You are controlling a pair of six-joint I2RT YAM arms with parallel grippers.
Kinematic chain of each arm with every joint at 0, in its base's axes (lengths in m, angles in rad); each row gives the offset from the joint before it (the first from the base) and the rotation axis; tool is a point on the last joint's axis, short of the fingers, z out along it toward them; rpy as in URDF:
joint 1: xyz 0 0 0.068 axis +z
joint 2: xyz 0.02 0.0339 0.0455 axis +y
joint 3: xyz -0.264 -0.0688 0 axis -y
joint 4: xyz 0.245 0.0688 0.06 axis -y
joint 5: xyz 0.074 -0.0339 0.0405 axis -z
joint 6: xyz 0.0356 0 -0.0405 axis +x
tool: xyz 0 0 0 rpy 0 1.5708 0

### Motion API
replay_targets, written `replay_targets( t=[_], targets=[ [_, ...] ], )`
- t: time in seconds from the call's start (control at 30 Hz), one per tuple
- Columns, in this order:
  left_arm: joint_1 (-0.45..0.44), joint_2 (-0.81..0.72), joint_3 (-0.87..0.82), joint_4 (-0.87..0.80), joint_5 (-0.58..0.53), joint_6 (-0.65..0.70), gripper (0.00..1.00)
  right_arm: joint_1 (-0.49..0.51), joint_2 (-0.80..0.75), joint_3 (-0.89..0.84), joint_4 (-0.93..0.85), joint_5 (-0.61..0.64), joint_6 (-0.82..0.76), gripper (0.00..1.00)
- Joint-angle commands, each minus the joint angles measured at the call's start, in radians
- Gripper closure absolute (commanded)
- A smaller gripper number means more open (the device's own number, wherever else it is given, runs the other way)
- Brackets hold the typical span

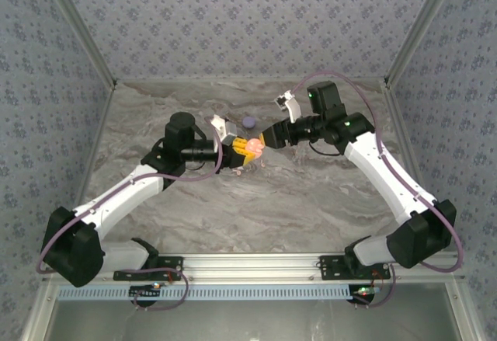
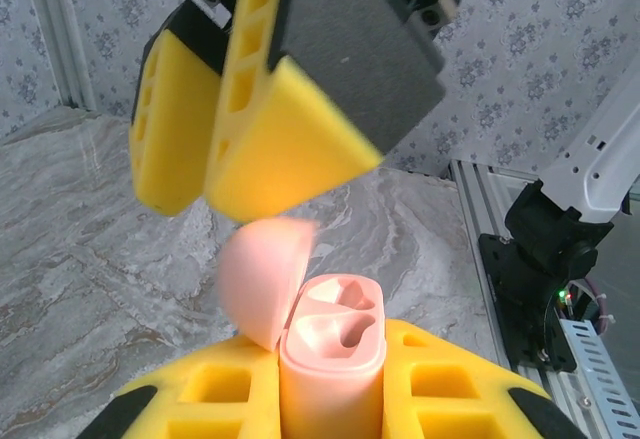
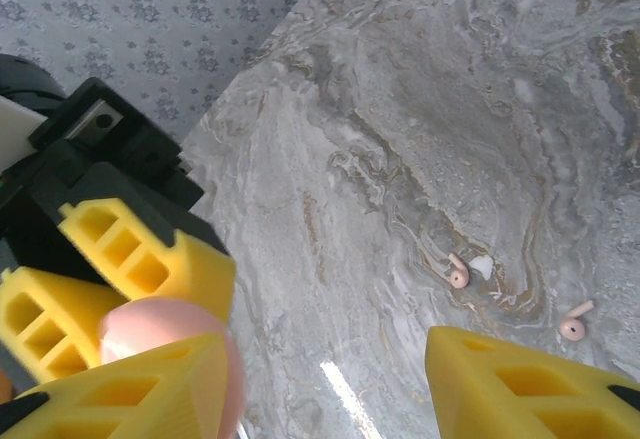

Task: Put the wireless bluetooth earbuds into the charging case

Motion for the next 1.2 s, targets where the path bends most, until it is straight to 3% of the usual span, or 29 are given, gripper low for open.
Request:
replay_targets(
  t=[0.0,0.2,0.37,0.57,0.9,1.17],
  targets=[
    [-0.012,-0.036,0.005,0.075,0.050,0.024,0.92,-0.004,0.022,0.023,-0.017,0.021,0.011,0.44],
    [-0.011,-0.026,0.004,0.087,0.032,0.005,0.92,-0.007,0.027,0.027,-0.017,0.059,0.021,0.44],
    [-0.004,-0.017,0.003,0.064,-0.061,-0.004,0.92,-0.025,0.002,0.021,-0.012,0.105,0.031,0.44],
    [0.038,0.013,-0.001,0.106,-0.126,-0.112,0.92,-0.048,-0.050,0.001,0.000,0.054,0.010,0.43],
    [0.052,0.042,0.030,0.128,0.018,-0.152,0.92,-0.010,-0.063,-0.009,0.039,-0.145,-0.057,0.39],
    [0.041,0.043,0.052,0.115,0.084,-0.158,0.92,0.018,-0.021,0.030,-0.021,-0.164,-0.111,0.39]
  ],
)
